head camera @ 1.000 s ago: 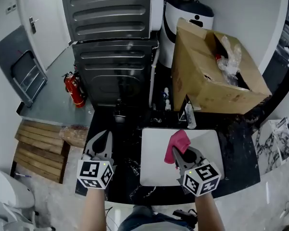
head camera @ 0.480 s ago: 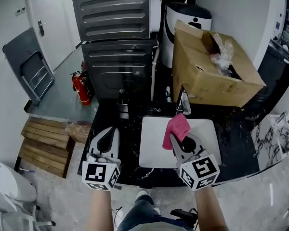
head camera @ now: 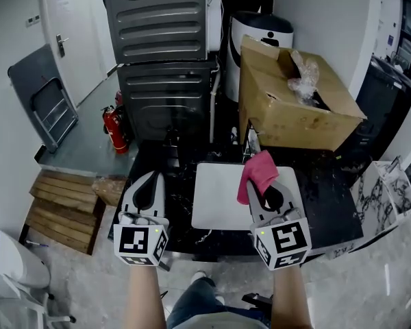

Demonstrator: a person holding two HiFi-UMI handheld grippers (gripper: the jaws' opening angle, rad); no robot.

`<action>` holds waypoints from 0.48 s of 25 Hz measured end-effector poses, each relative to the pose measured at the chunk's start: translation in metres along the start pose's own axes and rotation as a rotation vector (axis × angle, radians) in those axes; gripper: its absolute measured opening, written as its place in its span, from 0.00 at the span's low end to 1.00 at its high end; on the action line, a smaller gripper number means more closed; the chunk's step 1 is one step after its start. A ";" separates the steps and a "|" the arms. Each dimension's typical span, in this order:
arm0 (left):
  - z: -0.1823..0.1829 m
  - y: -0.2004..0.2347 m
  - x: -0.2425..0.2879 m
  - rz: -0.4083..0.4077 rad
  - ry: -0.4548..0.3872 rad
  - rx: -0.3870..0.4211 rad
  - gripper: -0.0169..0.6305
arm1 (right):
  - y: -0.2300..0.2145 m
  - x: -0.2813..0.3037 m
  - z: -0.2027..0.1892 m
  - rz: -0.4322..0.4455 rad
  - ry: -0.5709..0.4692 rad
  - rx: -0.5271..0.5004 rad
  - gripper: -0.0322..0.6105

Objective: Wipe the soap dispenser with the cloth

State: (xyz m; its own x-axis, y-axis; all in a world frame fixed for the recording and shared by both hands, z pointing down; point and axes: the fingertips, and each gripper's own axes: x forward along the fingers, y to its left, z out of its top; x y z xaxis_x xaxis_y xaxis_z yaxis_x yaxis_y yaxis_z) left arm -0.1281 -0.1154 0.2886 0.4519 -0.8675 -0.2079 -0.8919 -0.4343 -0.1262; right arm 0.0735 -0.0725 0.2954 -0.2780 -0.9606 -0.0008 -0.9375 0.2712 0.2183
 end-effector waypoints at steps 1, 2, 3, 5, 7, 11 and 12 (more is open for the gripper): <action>0.004 -0.001 -0.002 0.002 -0.008 0.003 0.05 | -0.002 -0.005 0.002 -0.015 -0.003 -0.011 0.12; 0.009 -0.002 -0.004 0.005 -0.017 0.003 0.05 | -0.004 -0.009 0.004 -0.030 -0.004 -0.020 0.12; 0.013 -0.003 -0.007 0.009 -0.026 0.002 0.05 | -0.006 -0.013 0.005 -0.042 -0.004 -0.031 0.12; 0.021 -0.006 -0.012 0.015 -0.045 0.004 0.05 | -0.007 -0.019 0.007 -0.050 -0.001 -0.052 0.12; 0.027 -0.009 -0.016 0.015 -0.058 0.013 0.05 | -0.008 -0.022 0.009 -0.049 -0.007 -0.051 0.12; 0.031 -0.011 -0.022 0.010 -0.071 0.010 0.05 | -0.008 -0.026 0.011 -0.042 -0.025 -0.005 0.12; 0.032 -0.009 -0.023 0.012 -0.073 0.004 0.05 | -0.009 -0.027 0.011 -0.041 -0.027 0.007 0.12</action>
State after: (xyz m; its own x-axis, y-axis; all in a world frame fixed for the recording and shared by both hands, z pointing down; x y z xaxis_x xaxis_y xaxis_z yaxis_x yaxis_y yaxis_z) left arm -0.1294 -0.0840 0.2636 0.4415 -0.8525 -0.2800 -0.8972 -0.4230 -0.1268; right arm 0.0867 -0.0483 0.2829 -0.2448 -0.9689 -0.0360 -0.9497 0.2322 0.2103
